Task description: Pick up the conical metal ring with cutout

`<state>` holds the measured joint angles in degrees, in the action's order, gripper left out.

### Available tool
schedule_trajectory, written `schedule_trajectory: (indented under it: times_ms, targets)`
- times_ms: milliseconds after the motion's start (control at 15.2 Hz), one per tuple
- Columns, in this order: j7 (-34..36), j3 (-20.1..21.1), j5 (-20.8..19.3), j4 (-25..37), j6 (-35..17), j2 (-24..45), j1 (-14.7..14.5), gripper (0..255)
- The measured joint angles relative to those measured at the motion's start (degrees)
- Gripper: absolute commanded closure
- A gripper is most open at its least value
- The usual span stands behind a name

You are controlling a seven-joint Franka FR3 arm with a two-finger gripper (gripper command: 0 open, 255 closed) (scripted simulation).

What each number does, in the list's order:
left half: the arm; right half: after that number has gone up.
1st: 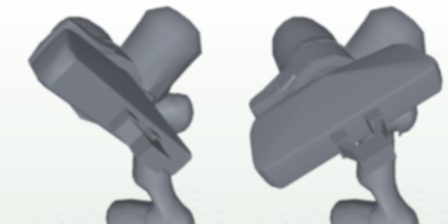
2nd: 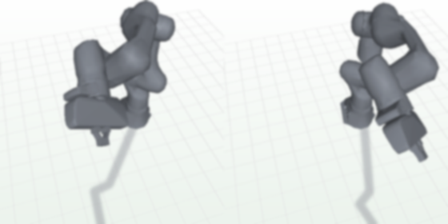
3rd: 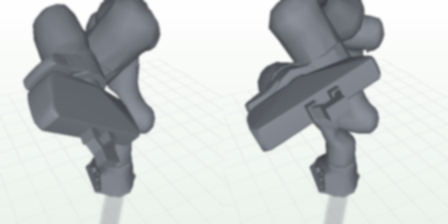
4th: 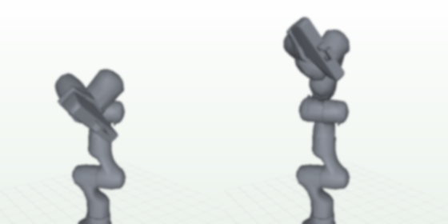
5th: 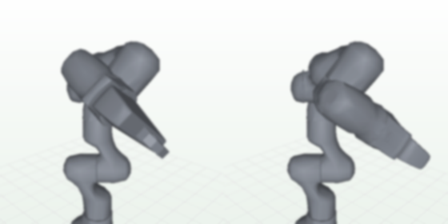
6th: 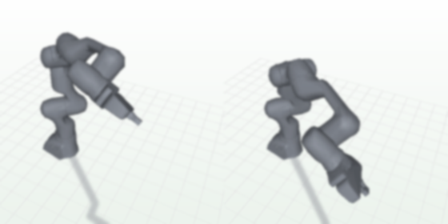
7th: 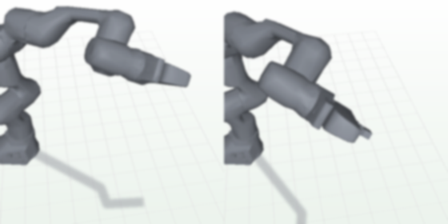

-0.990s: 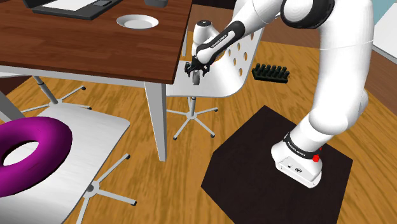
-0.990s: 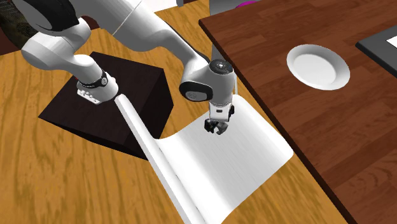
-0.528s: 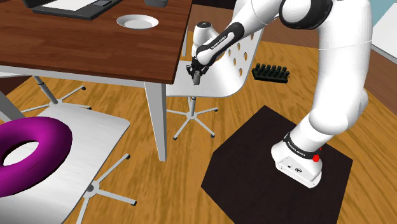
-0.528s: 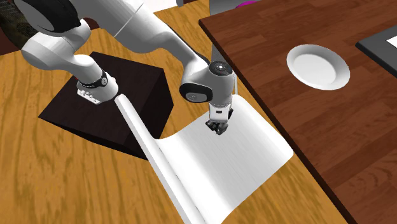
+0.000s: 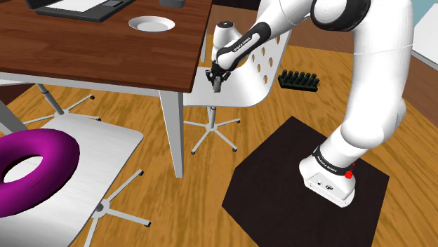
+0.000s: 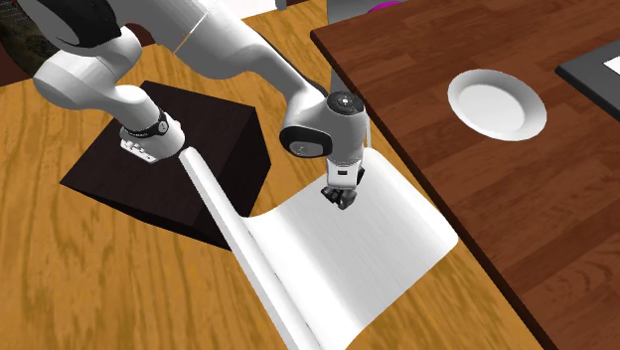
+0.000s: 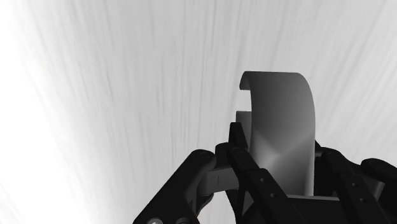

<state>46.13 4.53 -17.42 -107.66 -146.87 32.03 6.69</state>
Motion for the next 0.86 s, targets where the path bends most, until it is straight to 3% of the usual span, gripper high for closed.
schedule_trajectory:
  times_ms: [858]
  targets:
    - [-2.3, 1.5, 2.2, 0.3, 6.7, -6.5, 1.0, 255]
